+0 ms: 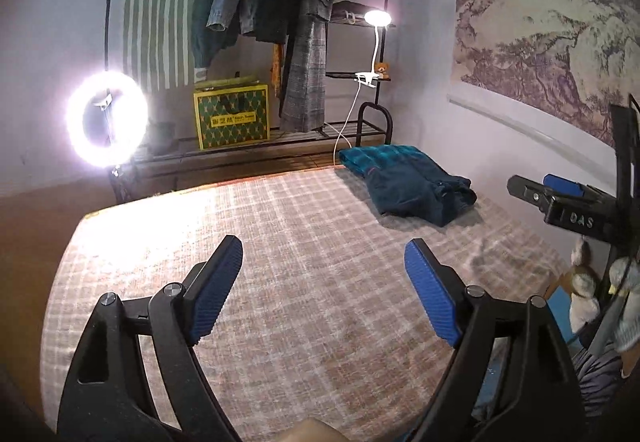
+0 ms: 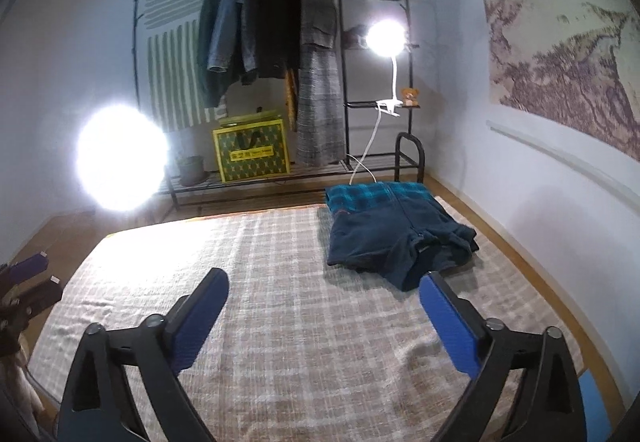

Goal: Fold large clothes

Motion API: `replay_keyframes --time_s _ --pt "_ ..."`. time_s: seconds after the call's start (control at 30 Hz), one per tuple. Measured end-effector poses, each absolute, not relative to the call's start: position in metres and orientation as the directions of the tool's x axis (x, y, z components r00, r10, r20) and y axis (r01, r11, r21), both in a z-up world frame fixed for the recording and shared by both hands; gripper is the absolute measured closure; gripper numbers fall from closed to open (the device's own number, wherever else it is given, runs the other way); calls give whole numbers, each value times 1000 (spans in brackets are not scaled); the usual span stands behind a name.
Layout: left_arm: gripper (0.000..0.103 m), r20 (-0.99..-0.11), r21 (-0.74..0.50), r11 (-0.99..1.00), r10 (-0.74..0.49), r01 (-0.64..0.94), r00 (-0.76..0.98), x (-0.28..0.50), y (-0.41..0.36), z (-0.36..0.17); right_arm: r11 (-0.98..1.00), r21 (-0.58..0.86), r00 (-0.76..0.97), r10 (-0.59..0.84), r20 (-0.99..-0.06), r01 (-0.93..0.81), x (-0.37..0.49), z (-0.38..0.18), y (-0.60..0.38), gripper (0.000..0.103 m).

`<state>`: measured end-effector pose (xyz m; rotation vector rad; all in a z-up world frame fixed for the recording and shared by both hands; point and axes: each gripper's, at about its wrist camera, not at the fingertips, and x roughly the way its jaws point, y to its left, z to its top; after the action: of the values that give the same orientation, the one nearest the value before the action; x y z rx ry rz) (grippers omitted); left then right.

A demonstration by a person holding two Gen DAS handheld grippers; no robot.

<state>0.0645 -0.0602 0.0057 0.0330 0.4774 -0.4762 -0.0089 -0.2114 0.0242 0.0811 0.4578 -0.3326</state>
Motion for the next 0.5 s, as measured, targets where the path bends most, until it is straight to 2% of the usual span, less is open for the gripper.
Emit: replay_keyframes --time_s 0.13,0.33,0.5 --pt "3 -447 -101 882 -453 460 771 64 -63 4 925 -11 837 -348 -422 379 -6 26 -216 0" --pt "0 -465 -66 898 -413 435 783 62 -71 2 912 -9 823 -374 -428 410 -2 24 -221 0" --pt "0 -481 -105 906 -407 411 776 64 -68 2 902 -30 815 -404 -415 431 0 22 -219 0"
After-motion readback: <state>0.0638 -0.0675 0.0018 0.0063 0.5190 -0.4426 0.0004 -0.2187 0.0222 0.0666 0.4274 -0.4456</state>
